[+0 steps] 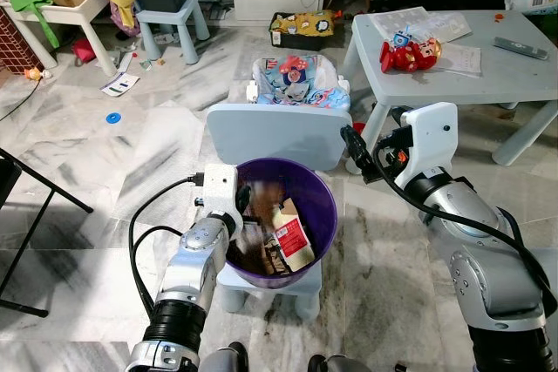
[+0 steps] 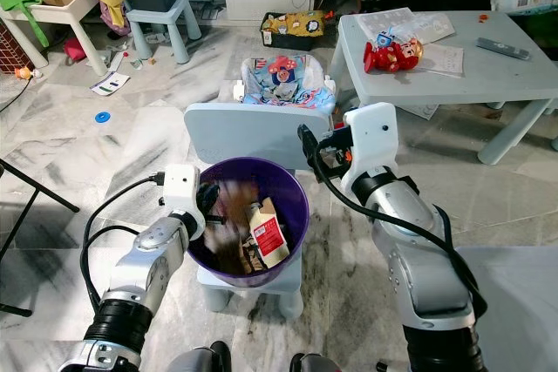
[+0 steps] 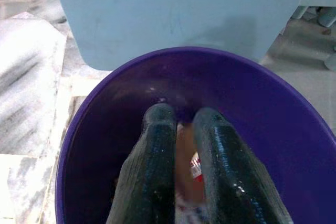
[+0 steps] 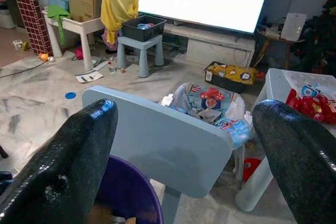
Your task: Picking trash to rubbish bin
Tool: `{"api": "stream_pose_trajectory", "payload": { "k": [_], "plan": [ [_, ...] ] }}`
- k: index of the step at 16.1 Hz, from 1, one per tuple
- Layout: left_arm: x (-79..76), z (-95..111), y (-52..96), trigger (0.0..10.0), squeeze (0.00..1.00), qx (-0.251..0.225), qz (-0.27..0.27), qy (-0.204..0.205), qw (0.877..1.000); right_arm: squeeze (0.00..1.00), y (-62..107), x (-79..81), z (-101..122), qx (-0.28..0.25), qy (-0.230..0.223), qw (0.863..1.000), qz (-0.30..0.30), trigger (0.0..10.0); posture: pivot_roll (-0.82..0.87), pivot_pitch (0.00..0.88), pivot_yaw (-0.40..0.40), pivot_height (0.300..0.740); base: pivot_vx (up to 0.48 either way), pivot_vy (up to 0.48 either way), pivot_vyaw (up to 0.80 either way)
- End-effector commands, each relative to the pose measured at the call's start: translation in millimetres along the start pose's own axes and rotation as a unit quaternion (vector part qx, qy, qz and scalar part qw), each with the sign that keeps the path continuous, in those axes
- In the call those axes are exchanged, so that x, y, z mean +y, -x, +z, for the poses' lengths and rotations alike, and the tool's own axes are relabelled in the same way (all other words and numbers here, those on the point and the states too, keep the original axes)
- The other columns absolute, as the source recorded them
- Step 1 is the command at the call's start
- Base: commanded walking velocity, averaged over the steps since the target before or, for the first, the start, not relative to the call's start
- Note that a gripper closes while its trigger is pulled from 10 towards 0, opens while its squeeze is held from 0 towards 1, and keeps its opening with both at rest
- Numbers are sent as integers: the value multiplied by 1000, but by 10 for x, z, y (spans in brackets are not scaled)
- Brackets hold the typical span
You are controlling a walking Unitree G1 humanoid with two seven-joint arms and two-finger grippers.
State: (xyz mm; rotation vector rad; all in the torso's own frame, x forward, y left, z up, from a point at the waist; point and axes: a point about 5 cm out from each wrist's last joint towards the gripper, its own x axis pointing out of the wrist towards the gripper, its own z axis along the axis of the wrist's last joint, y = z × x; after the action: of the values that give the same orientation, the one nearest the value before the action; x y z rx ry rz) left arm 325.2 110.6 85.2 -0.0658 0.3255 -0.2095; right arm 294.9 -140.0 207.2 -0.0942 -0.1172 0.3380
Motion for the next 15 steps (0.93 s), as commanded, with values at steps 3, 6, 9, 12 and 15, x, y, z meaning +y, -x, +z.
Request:
{"api": "stream_pose_trajectory", "payload": {
  "k": [3, 6, 9, 12, 15],
  "plan": [
    [43, -93, 20, 10000, 1000, 17, 4, 7, 1000, 0, 45, 46, -20, 11, -5, 1000, 20, 10000, -52, 183, -25, 740, 0, 0, 0],
    [57, -65, 61, 10000, 1000, 8, 6, 5, 1000, 0, 116, 103, -122, 47, 10, 996, 78, 10000, -56, 186, -25, 740, 0, 0, 0],
    [67, 110, 221, 10000, 1000, -53, 28, -19, 998, 0, 136, 80, -140, 54, 11, 995, 78, 10000, -48, 187, -22, 740, 0, 0, 0],
    [49, 273, 542, 10000, 1000, -121, 38, -33, 991, 0, 163, 122, -185, 62, 13, 994, 90, 10000, -26, 190, -20, 740, 0, 0, 0],
    [90, 381, 901, 10000, 1000, -177, 59, -88, 979, 0, 131, 94, -181, 54, 21, 995, 76, 10000, 7, 195, -25, 740, 0, 0, 0]
  ]
}}
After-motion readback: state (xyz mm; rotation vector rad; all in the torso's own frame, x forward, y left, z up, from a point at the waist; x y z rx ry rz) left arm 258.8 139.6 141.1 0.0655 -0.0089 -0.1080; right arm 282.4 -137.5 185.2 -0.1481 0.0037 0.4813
